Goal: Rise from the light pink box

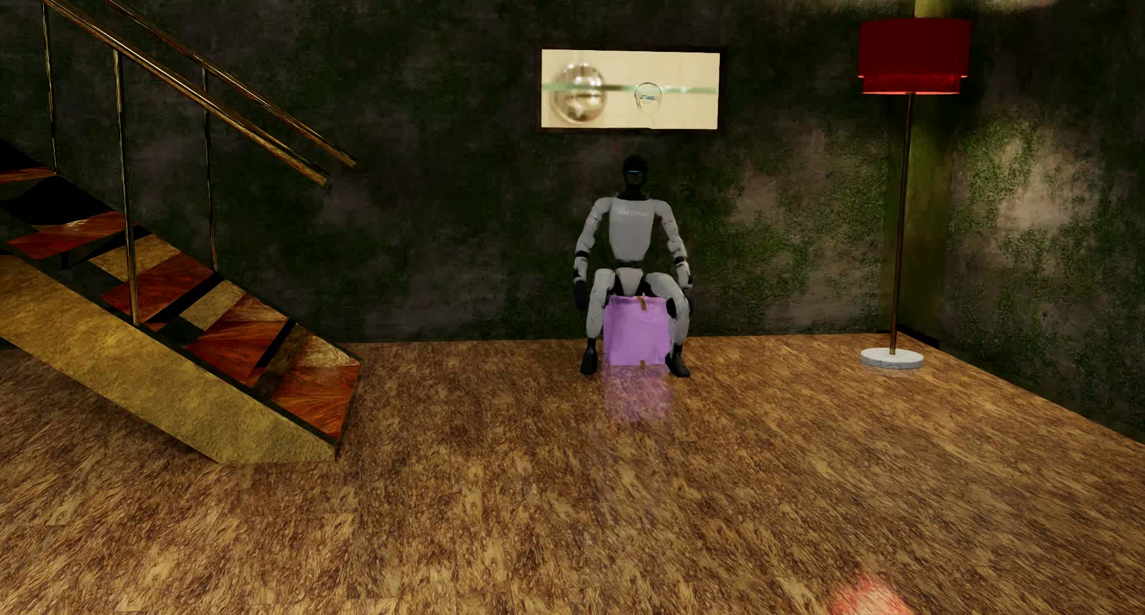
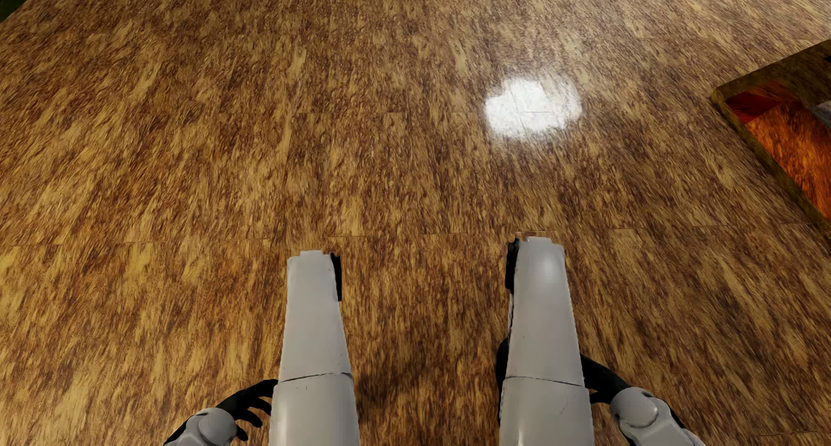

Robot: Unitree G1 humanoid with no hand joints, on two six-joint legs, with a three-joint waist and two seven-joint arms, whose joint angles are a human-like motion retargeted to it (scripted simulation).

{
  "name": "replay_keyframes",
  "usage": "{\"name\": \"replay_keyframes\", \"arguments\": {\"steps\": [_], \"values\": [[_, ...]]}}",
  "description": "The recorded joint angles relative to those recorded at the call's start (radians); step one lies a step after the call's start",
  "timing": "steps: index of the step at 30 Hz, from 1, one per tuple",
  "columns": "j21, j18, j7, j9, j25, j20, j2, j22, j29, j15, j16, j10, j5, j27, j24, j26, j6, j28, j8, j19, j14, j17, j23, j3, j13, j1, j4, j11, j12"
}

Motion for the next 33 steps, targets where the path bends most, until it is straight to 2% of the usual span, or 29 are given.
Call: {"name": "replay_keyframes", "arguments": {"steps": [1, 2, 3, 7, 11, 14, 15, 16, 18, 19, 21, 22, 24, 26, 27, 28, 29, 31, 33], "values": [[0.010, 0.004, 0.001, -0.006, -0.058, 0.020, -0.001, 0.024, 0.040, 0.003, -0.006, -0.001, 0.004, -0.017, 0.044, -0.010, 0.001, -0.024, 0.000, -0.002, 0.001, 0.006, 0.046, -0.001, 0.018, 0.004, -0.003, 0.000, 0.040], [0.013, 0.007, 0.001, -0.009, -0.107, 0.036, 0.002, 0.041, 0.061, 0.004, -0.016, -0.003, 0.003, -0.033, 0.063, -0.019, 0.004, -0.034, 0.000, -0.004, 0.004, 0.016, 0.075, -0.001, 0.043, 0.006, -0.009, -0.002, 0.077], [0.004, 0.009, 0.001, -0.009, -0.123, 0.054, 0.006, 0.049, 0.077, 0.006, -0.025, -0.004, 0.003, -0.030, 0.060, -0.011, 0.004, -0.043, 0.000, -0.003, 0.007, 0.029, 0.091, -0.001, 0.075, 0.009, -0.012, -0.004, 0.112], [-0.038, 0.010, 0.002, -0.009, -0.093, 0.104, 0.024, 0.034, 0.077, 0.015, -0.060, -0.010, 0.004, -0.004, 0.007, 0.011, 0.001, -0.037, -0.003, -0.002, 0.014, 0.071, 0.105, -0.002, 0.162, 0.023, -0.007, -0.012, 0.208], [-0.036, 0.012, 0.003, -0.015, -0.084, 0.076, 0.043, -0.042, 0.082, 0.016, -0.086, -0.010, 0.002, -0.015, 0.038, -0.011, 0.000, -0.059, -0.003, -0.001, 0.013, 0.089, 0.042, -0.002, 0.193, 0.040, -0.008, -0.014, 0.232], [-0.029, 0.018, 0.002, -0.021, -0.071, 0.060, 0.052, -0.084, 0.068, 0.015, -0.088, -0.008, 0.007, -0.015, 0.027, -0.023, -0.003, -0.066, -0.004, -0.001, 0.013, 0.096, 0.031, -0.001, 0.185, 0.044, -0.010, -0.015, 0.215], [-0.029, 0.019, 0.002, -0.022, -0.069, 0.055, 0.054, -0.089, 0.066, 0.015, -0.086, -0.007, 0.007, -0.019, 0.034, -0.028, -0.003, -0.045, -0.004, -0.002, 0.013, 0.093, 0.034, -0.001, 0.178, 0.046, -0.011, -0.015, 0.207], [-0.027, 0.019, 0.002, -0.021, -0.065, 0.056, 0.056, -0.092, 0.062, 0.014, -0.081, -0.006, 0.010, -0.017, 0.012, -0.021, -0.004, -0.048, -0.004, -0.003, 0.012, 0.089, 0.031, 0.000, 0.174, 0.047, -0.011, -0.015, 0.199], [-0.048, 0.019, 0.001, -0.023, -0.015, 0.071, 0.058, -0.113, 0.024, 0.015, -0.062, -0.004, 0.009, -0.009, -0.057, -0.001, -0.006, -0.003, -0.004, -0.004, 0.012, 0.067, -0.012, 0.000, 0.182, 0.047, -0.013, -0.015, 0.190], [-0.072, 0.021, 0.000, -0.023, 0.032, 0.079, 0.059, -0.157, -0.015, 0.015, -0.042, -0.004, 0.008, -0.002, -0.092, 0.007, -0.006, 0.043, -0.004, -0.003, 0.013, 0.053, -0.059, 0.001, 0.194, 0.046, -0.015, -0.015, 0.192], [-0.111, 0.013, -0.004, -0.019, 0.130, 0.084, 0.061, -0.331, -0.112, 0.017, 0.022, -0.002, 0.006, -0.002, -0.146, 0.005, -0.010, 0.144, 0.000, 0.000, 0.015, 0.008, -0.213, 0.001, 0.208, 0.047, -0.014, -0.014, 0.196], [-0.118, 0.018, -0.004, -0.017, 0.160, 0.074, 0.059, -0.426, -0.156, 0.021, 0.058, -0.001, 0.005, -0.009, -0.165, 0.001, -0.011, 0.190, 0.000, 0.004, -0.001, -0.018, -0.307, 0.001, 0.201, 0.048, -0.015, -0.015, 0.180], [-0.115, 0.043, -0.002, -0.009, 0.189, 0.015, 0.052, -0.606, -0.242, 0.035, 0.145, 0.004, -0.001, -0.038, -0.161, -0.012, -0.009, 0.295, -0.004, 0.022, -0.047, -0.076, -0.497, 0.002, 0.151, 0.041, -0.017, -0.018, 0.103], [-0.066, 0.052, -0.006, 0.005, 0.188, -0.099, 0.036, -0.736, -0.304, 0.052, 0.227, 0.011, -0.013, -0.082, -0.104, -0.059, -0.010, 0.356, -0.005, 0.033, -0.074, -0.156, -0.661, 0.002, 0.065, 0.035, -0.024, -0.012, -0.036], [-0.037, 0.057, -0.006, 0.013, 0.175, -0.171, 0.030, -0.801, -0.283, 0.059, 0.278, 0.012, -0.018, -0.076, -0.077, -0.041, -0.007, 0.348, -0.008, 0.040, -0.081, -0.204, -0.737, 0.002, 0.017, 0.030, -0.028, -0.012, -0.113], [0.031, 0.051, -0.007, 0.023, 0.143, -0.262, 0.019, -0.828, -0.278, 0.060, 0.312, 0.013, -0.017, -0.121, -0.031, -0.099, -0.010, 0.330, -0.008, 0.038, -0.078, -0.248, -0.774, 0.006, -0.062, 0.021, -0.023, -0.009, -0.221], [0.101, 0.042, -0.010, 0.038, 0.110, -0.358, 0.011, -0.857, -0.219, 0.057, 0.344, 0.012, -0.017, -0.122, 0.002, -0.117, -0.010, 0.279, -0.009, 0.040, -0.062, -0.295, -0.816, 0.005, -0.145, 0.011, -0.019, -0.009, -0.327], [0.269, 0.023, -0.019, 0.075, 0.052, -0.551, -0.015, -0.891, -0.078, 0.045, 0.381, 0.009, -0.019, -0.140, 0.030, -0.135, -0.007, 0.149, -0.012, 0.044, -0.016, -0.380, -0.886, 0.004, -0.336, -0.027, -0.014, -0.009, -0.534], [0.432, 0.006, -0.026, 0.119, 0.021, -0.700, -0.061, -0.910, 0.066, 0.032, 0.396, 0.010, -0.022, -0.165, 0.071, -0.169, -0.002, 0.051, -0.011, 0.052, -0.004, -0.436, -0.933, 0.004, -0.531, -0.082, -0.007, -0.009, -0.705]]}}
